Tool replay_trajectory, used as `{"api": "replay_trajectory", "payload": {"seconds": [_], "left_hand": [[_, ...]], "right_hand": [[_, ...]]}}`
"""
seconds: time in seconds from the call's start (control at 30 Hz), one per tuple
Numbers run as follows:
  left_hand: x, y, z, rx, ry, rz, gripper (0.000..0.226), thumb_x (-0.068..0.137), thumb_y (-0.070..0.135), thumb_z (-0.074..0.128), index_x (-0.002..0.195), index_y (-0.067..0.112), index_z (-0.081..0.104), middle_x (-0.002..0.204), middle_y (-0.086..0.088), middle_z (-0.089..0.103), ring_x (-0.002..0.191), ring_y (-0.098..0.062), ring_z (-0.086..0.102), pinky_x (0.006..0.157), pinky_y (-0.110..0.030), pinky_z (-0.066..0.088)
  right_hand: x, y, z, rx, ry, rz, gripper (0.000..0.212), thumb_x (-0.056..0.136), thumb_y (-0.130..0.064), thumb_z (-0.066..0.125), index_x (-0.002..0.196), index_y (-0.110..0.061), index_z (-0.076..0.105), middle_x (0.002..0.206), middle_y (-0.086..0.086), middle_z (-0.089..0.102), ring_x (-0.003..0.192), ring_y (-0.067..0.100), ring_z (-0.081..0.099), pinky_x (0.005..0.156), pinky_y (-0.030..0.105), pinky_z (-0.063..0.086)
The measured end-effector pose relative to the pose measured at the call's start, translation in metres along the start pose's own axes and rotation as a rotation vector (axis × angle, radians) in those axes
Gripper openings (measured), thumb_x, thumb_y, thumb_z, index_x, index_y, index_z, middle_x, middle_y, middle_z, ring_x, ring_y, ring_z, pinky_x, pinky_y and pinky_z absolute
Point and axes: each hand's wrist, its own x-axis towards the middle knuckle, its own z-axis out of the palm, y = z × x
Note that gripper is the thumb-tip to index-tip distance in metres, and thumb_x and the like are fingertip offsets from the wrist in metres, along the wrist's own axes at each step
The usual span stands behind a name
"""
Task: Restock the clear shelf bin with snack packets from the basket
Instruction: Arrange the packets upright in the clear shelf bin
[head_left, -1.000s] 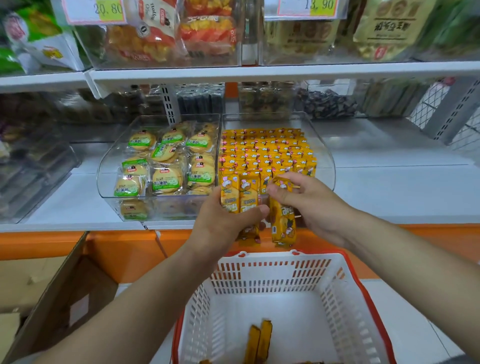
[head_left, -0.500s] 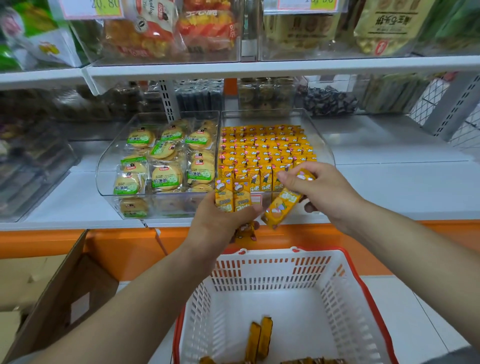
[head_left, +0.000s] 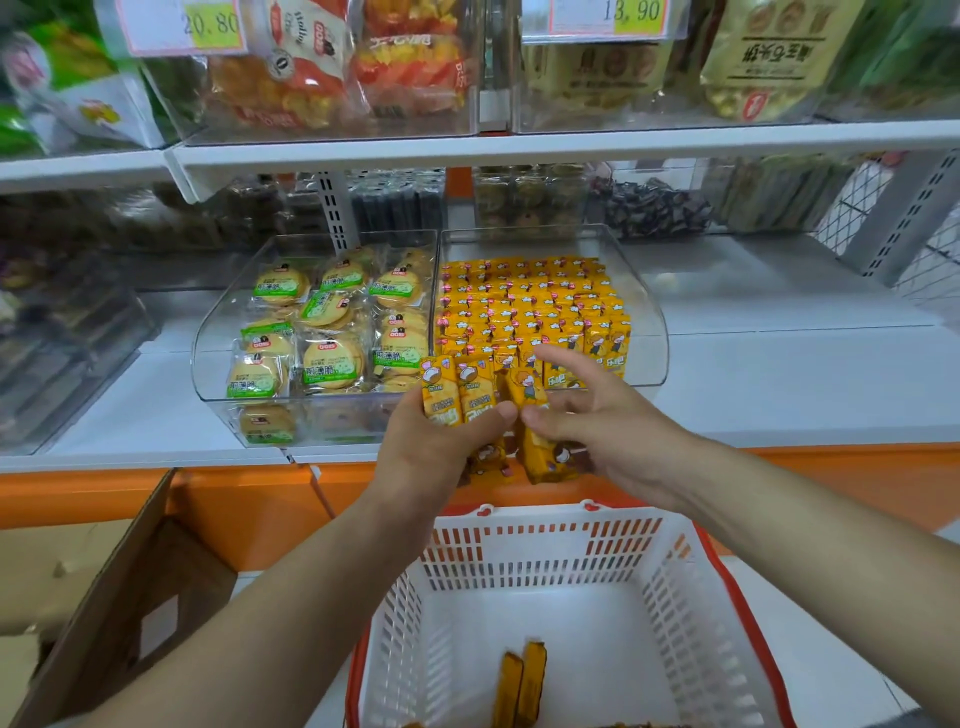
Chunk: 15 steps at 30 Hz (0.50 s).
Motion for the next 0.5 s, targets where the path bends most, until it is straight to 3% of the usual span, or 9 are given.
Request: {"api": "replay_trajectory", "payload": {"seconds": [0.07, 0.13, 0.23, 0.33, 0.43, 0.5], "left_hand": [[-0.001, 0.003, -0.001, 0.019, -0.027, 0.008, 0.059, 0.064, 0.038, 0.086, 0.118, 0.022, 0.068, 0.099, -0.005, 0.08, 0.085, -0.029, 0.079, 0.07, -0.044, 0.064], [0.0, 0.006, -0.004, 0.048, -0.031, 0.011, 0.062, 0.061, 0.041, 0.086, 0.116, 0.021, 0.066, 0.095, -0.005, 0.08, 0.084, -0.028, 0.079, 0.069, -0.044, 0.064], [0.002, 0.009, -0.008, 0.078, -0.026, 0.014, 0.055, 0.068, 0.035, 0.086, 0.115, 0.017, 0.064, 0.089, -0.007, 0.08, 0.082, -0.029, 0.079, 0.072, -0.047, 0.063], [0.006, 0.011, -0.011, 0.056, -0.025, 0.008, 0.049, 0.075, 0.027, 0.086, 0.116, 0.014, 0.062, 0.088, -0.009, 0.08, 0.082, -0.031, 0.079, 0.063, -0.04, 0.065], [0.009, 0.012, -0.012, 0.062, -0.032, 0.002, 0.048, 0.077, 0.027, 0.086, 0.117, 0.015, 0.062, 0.089, -0.007, 0.08, 0.082, -0.03, 0.079, 0.064, -0.04, 0.064], [0.01, 0.013, -0.013, 0.073, -0.034, -0.001, 0.049, 0.077, 0.027, 0.086, 0.117, 0.017, 0.061, 0.09, -0.006, 0.08, 0.083, -0.028, 0.079, 0.07, -0.043, 0.065]], "right_hand": [[-0.001, -0.006, -0.006, 0.004, -0.071, -0.028, 0.066, 0.078, -0.019, 0.079, 0.132, -0.049, 0.055, 0.116, 0.011, 0.06, 0.096, 0.021, 0.066, 0.079, 0.042, 0.052], [0.0, -0.012, -0.015, -0.057, -0.057, -0.105, 0.053, 0.076, -0.023, 0.081, 0.121, -0.046, 0.063, 0.116, 0.01, 0.057, 0.091, 0.022, 0.069, 0.074, 0.037, 0.053], [0.01, -0.025, -0.037, -0.187, 0.108, -0.274, 0.051, 0.067, -0.028, 0.083, 0.113, -0.037, 0.064, 0.103, 0.008, 0.057, 0.079, 0.014, 0.066, 0.072, 0.031, 0.057], [0.027, -0.031, -0.061, -0.446, 0.313, -0.4, 0.048, 0.072, -0.02, 0.087, 0.103, -0.043, 0.058, 0.099, 0.0, 0.062, 0.064, 0.006, 0.059, 0.068, 0.027, 0.052], [0.047, -0.028, -0.072, -0.64, 0.443, -0.385, 0.049, 0.069, -0.024, 0.09, 0.097, -0.044, 0.055, 0.104, -0.006, 0.062, 0.062, 0.005, 0.062, 0.06, 0.023, 0.046], [0.061, -0.022, -0.074, -0.767, 0.465, -0.345, 0.048, 0.066, -0.022, 0.091, 0.095, -0.036, 0.055, 0.104, -0.004, 0.062, 0.069, 0.016, 0.063, 0.059, 0.028, 0.043]]}}
